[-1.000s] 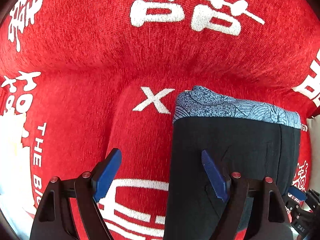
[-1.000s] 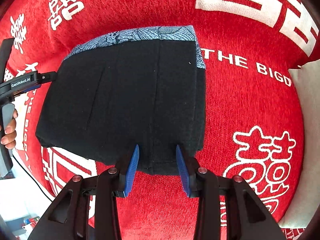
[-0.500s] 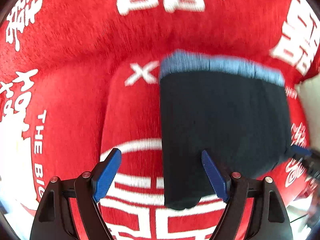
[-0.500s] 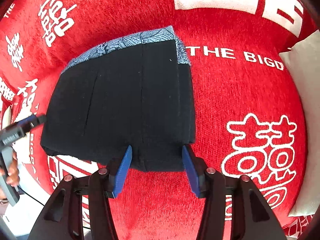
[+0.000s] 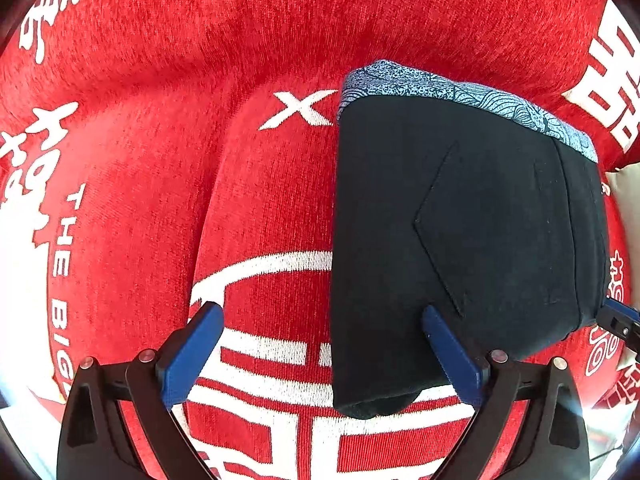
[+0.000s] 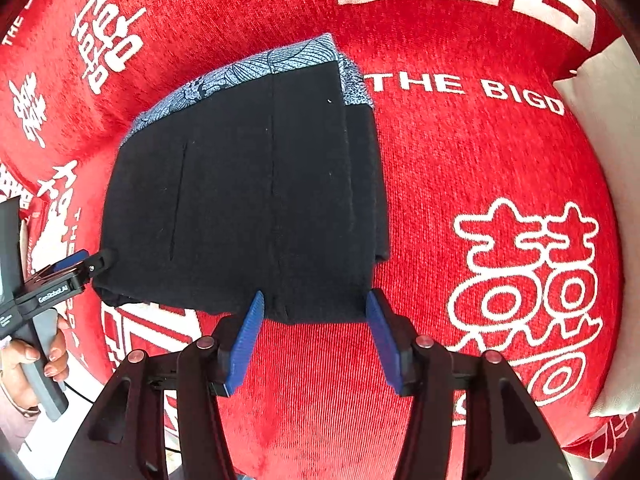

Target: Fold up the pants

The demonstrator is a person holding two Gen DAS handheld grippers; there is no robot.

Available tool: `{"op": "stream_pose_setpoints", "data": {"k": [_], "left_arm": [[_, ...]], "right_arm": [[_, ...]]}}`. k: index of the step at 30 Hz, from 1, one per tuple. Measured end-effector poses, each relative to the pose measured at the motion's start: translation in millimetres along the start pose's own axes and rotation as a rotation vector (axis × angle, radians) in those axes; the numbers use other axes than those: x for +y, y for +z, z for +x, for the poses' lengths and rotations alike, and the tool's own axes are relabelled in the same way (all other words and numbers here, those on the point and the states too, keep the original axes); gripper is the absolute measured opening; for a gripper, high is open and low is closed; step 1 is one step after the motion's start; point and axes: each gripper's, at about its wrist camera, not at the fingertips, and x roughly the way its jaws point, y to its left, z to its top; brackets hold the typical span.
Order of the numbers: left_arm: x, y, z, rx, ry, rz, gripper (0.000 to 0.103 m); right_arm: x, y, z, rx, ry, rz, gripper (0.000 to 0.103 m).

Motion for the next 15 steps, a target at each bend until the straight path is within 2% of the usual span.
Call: {"op": "stream_pose_setpoints", "data": {"k": [10,13,15], "left_arm": [[-3,10,-24,-0.019,-0.058,0.039,0.1],[-5,19,-27,-0.026,-0.1,0.039,0.1],[-4,27,-24,-0.018,-0.139,0.023,0.1]], "right_arm": [[-18,-7,-8,0.013,0.037,0.066,0.058],[-25,-2,-13,-0.006,0.057,0.086,0.067],[-32,6,-16,-0.028,0.086,0.109,0.068]]}}
